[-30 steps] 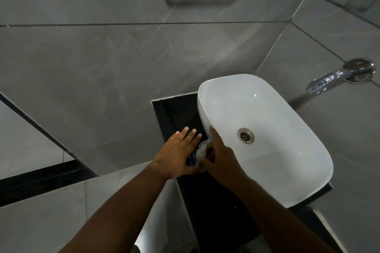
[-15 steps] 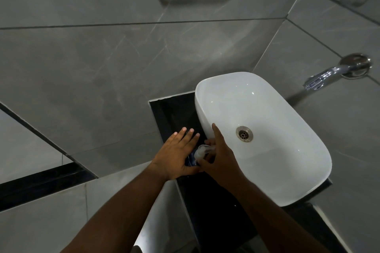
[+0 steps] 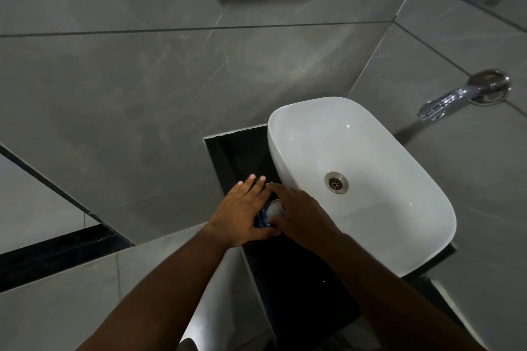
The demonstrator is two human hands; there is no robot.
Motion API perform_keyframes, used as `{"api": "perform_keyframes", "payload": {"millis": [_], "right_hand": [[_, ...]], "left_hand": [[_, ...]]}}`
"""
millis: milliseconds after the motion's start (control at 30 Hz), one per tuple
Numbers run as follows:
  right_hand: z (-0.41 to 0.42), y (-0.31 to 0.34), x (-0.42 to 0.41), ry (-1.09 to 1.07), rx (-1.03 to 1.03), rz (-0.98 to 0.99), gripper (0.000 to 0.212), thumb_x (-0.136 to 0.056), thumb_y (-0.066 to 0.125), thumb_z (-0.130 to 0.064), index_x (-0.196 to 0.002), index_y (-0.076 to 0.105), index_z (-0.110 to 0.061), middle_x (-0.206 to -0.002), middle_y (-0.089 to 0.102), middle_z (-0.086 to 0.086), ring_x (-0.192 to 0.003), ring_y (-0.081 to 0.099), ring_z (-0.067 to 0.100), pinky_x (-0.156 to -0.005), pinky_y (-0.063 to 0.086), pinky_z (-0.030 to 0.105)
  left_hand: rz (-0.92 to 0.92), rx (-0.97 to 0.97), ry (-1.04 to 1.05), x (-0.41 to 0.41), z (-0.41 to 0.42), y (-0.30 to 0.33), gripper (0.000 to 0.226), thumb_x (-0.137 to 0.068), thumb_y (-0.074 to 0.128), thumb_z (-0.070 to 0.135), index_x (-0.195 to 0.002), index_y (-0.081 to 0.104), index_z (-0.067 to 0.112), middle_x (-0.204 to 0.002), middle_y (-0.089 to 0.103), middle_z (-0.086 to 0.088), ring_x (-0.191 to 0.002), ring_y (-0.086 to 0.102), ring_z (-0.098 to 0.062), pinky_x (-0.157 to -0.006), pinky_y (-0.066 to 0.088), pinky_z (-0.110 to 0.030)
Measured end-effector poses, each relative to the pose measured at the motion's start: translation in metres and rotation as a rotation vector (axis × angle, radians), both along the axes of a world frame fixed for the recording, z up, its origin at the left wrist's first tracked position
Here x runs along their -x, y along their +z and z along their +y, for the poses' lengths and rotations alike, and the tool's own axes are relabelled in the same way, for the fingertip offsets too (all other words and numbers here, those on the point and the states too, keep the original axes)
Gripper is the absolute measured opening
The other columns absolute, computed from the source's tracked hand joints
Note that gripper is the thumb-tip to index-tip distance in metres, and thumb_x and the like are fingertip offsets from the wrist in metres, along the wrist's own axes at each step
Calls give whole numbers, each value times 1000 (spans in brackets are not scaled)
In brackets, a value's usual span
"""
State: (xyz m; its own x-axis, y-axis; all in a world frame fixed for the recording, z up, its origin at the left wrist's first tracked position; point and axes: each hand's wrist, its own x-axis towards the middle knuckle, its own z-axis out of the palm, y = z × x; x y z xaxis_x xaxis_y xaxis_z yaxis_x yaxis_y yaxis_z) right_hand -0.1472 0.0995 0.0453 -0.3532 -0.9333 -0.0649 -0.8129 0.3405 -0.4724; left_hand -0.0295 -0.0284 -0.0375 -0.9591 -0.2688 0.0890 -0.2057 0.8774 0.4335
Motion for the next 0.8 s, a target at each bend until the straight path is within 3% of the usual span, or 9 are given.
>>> {"api": "perform_keyframes", "payload": {"millis": [133,233,333,400,500,600,667,800], "right_hand": [[4,6,5,52,41,-52,64,-84,68,-30,-137,35,-18,-134,53,7,-120,52,21,-100,38,27],[3,5,3,97,-14,-22,64,-89,62,-24,-143,27,-20,-137,52,8,-121,53,22,-106,42,37],[3,9,8,98,9,31,63,-89,62,-21,-141,27,-24,-120,64,10,-99,64,20,-94,52,39],[4,13,13,96,49,3,67,-86,66,-21,-140,26,-26,-115,66,9,-91,63,14,-91,51,31],[3,10,14,130,32,6,78,-85,67,-22,-143,17,-31,-126,61,6,-106,61,18,-92,41,24],[-3,8,12,145,-28,5,74,-85,67,-25,-142,21,-28,-122,63,8,-103,64,22,-93,51,34],[-4,8,15,128,-29,-21,74,-82,71,-27,-140,25,-27,-127,60,8,-109,61,24,-95,50,36],[-3,5,14,112,-45,-31,84,-82,71,-28,-144,14,-32,-135,55,6,-116,57,23,-99,45,36]], "left_hand": [[-17,5,5,0,0,0,101,-80,36,86,-156,5,26,-164,3,-4,-149,-11,-19,-118,-6,-37],[-11,-5,1,1,0,1,101,-79,39,85,-156,7,26,-164,4,-4,-149,-10,-20,-118,-5,-38],[-24,-1,1,1,0,0,103,-78,37,87,-156,4,27,-164,3,-4,-149,-11,-20,-118,-5,-39],[-22,-18,3,1,-1,-2,105,-78,38,87,-156,2,27,-164,1,-4,-148,-13,-18,-118,-5,-39],[-11,-33,4,2,0,-2,104,-78,40,87,-155,2,29,-164,-2,-1,-148,-13,-18,-119,-4,-40],[-16,-16,-3,2,0,0,100,-79,40,86,-155,11,28,-165,3,-3,-149,-9,-21,-120,-3,-41],[-24,-20,-2,1,0,0,101,-79,40,85,-155,7,27,-165,4,-4,-149,-9,-21,-120,-2,-41],[-41,-10,-1,1,0,1,102,-80,39,85,-156,3,26,-164,0,-5,-149,-10,-21,-121,-1,-43]]}}
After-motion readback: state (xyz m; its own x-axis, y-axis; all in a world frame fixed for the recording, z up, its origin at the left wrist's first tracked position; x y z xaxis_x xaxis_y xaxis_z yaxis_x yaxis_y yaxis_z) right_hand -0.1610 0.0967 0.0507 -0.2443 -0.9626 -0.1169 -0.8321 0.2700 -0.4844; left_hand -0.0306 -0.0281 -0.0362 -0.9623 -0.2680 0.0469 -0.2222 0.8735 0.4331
